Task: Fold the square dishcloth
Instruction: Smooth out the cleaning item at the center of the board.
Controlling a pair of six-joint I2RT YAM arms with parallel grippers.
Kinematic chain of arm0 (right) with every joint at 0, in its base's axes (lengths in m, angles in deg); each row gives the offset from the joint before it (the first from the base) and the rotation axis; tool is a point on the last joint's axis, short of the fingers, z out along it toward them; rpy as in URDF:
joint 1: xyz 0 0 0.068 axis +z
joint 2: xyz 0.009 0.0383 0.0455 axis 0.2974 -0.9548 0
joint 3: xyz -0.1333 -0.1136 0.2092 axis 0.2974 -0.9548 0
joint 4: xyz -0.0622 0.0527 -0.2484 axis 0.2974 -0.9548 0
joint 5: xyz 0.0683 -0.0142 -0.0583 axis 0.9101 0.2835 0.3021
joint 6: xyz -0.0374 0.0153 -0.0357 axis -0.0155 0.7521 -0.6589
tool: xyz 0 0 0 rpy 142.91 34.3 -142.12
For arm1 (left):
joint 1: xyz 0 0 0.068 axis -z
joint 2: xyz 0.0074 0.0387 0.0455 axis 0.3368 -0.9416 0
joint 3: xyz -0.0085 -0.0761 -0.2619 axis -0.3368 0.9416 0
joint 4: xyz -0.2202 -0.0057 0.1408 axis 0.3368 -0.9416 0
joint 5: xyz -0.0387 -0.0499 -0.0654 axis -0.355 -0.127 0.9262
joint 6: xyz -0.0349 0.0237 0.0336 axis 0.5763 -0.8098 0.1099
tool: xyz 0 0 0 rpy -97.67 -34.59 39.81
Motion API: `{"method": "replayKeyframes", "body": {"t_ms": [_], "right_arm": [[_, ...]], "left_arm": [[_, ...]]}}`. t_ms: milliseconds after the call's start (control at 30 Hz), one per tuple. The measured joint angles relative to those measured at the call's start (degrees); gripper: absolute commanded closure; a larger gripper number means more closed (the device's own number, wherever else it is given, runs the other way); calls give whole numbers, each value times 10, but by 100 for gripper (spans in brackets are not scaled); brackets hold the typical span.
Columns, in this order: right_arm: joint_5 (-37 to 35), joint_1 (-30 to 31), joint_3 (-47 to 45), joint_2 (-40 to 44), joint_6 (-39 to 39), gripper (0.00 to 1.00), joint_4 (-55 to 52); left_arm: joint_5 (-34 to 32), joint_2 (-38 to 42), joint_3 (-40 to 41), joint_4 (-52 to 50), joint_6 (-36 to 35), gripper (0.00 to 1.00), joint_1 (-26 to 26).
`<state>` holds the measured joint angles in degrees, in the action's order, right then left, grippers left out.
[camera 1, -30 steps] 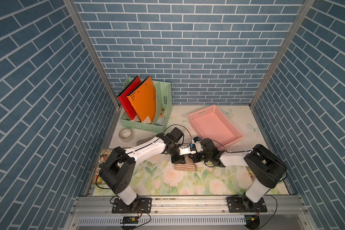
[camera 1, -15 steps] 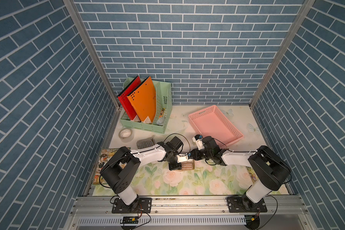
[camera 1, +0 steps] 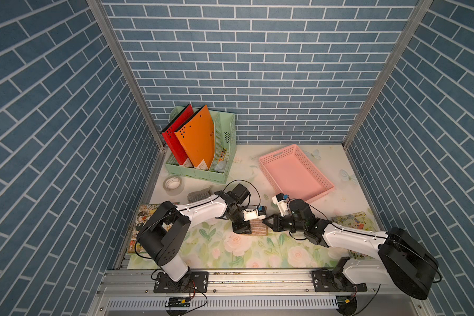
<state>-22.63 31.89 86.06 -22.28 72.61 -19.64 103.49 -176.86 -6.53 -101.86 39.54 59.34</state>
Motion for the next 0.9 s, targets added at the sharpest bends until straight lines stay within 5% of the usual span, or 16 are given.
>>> {"method": "replayKeyframes", "body": {"t_ms": [233, 467, 633, 900], "right_arm": [[15, 19, -2, -83, 38, 93, 88], [33, 18, 2, -205, 52, 95, 149], [39, 12, 10, -205, 54, 94, 148], [68, -21, 97, -191, 43, 93, 84]], "left_arm": [[41, 10, -68, -30, 1, 48, -53], [-8, 3, -19, 20, 10, 50, -49], [-90, -21, 37, 78, 7, 51, -44], [-131, -8, 55, 137, 7, 50, -42]]}}
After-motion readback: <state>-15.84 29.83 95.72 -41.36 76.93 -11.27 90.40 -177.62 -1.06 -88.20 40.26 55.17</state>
